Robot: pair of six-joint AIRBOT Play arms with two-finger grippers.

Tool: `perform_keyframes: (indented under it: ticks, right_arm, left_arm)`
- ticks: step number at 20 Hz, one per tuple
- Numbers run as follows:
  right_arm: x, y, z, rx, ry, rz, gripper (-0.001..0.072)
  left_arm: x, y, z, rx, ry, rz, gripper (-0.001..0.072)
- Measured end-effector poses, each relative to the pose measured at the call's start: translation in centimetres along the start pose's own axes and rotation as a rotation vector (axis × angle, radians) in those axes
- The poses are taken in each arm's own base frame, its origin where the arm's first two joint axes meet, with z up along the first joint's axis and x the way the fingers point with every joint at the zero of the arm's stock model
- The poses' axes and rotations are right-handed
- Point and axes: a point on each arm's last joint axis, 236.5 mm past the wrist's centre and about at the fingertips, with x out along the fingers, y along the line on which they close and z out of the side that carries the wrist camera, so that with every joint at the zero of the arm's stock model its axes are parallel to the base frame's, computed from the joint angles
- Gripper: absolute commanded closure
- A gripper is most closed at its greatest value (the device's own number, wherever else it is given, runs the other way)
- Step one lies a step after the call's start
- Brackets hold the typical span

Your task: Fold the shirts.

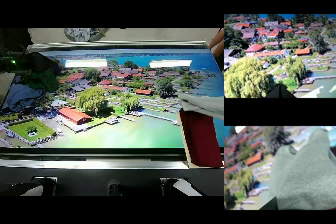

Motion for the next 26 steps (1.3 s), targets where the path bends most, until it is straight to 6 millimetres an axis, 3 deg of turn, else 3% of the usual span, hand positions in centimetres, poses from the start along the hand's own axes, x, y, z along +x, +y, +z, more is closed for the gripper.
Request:
perform_keyframes:
  ticks: [9, 10, 11, 12, 13, 15, 17, 19, 21, 23, 24, 25, 26]
  right_arm:
    - [0.1, -10.6, -14.0, 0.146, 0.473, -0.335, 0.0659]
    - [0.5, -11.3, -15.4, 0.161, 0.507, -0.352, 0.0602]
    - [1.0, -12.1, -16.7, 0.173, 0.531, -0.368, 0.0405]
    - [1.5, -12.8, -17.8, 0.183, 0.551, -0.383, 0.0119]
    - [1.9, -13.3, -18.6, 0.188, 0.562, -0.394, 0.0021]
    - [2.3, -14.3, -18.8, 0.163, 0.551, -0.421, 0.0024]
    - [1.8, -15.2, -17.1, 0.102, 0.501, -0.462, 0.0024]
    - [0.5, -15.4, -12.4, -0.008, 0.368, -0.513, 0.0024]
    - [-0.6, -13.1, -5.4, -0.182, 0.176, -0.538, 0.0025]
    - [-0.5, -7.7, 1.0, -0.393, 0.002, -0.521, 0.0026]
    - [0.4, -3.7, 3.2, -0.502, -0.058, -0.481, 0.0026]
    - [1.7, 0.3, 4.2, -0.595, -0.093, -0.429, 0.0026]
    - [3.7, 4.5, 4.2, -0.671, -0.097, -0.361, 0.0026]
  left_arm:
    - [0.0, 0.0, 0.0, 0.001, 0.0, 0.0, 0.0673]
    - [0.0, 0.0, 0.0, 0.001, 0.0, 0.0, 0.0673]
    - [0.0, 0.0, 0.0, 0.001, 0.0, 0.0, 0.0673]
    - [0.0, 0.0, 0.0, 0.001, 0.0, 0.0, 0.0673]
    - [0.0, 0.0, 0.0, 0.001, 0.0, 0.0, 0.0673]
    - [-0.1, -0.2, 0.1, 0.0, -0.003, -0.004, 0.0673]
    - [-0.6, -0.6, 0.5, 0.007, -0.018, -0.009, 0.0674]
    - [-1.6, -1.1, 1.8, 0.029, -0.057, -0.002, 0.0676]
    - [-2.9, -0.5, 3.9, 0.078, -0.124, 0.073, 0.0676]
    - [-3.4, 2.5, 5.2, 0.099, -0.152, 0.244, 0.0674]
    - [-3.4, 4.5, 5.2, 0.1, -0.141, 0.337, 0.0622]
    - [-3.1, 6.7, 4.7, 0.099, -0.108, 0.425, 0.0406]
    - [-2.3, 8.6, 3.3, 0.084, -0.043, 0.488, 0.0123]
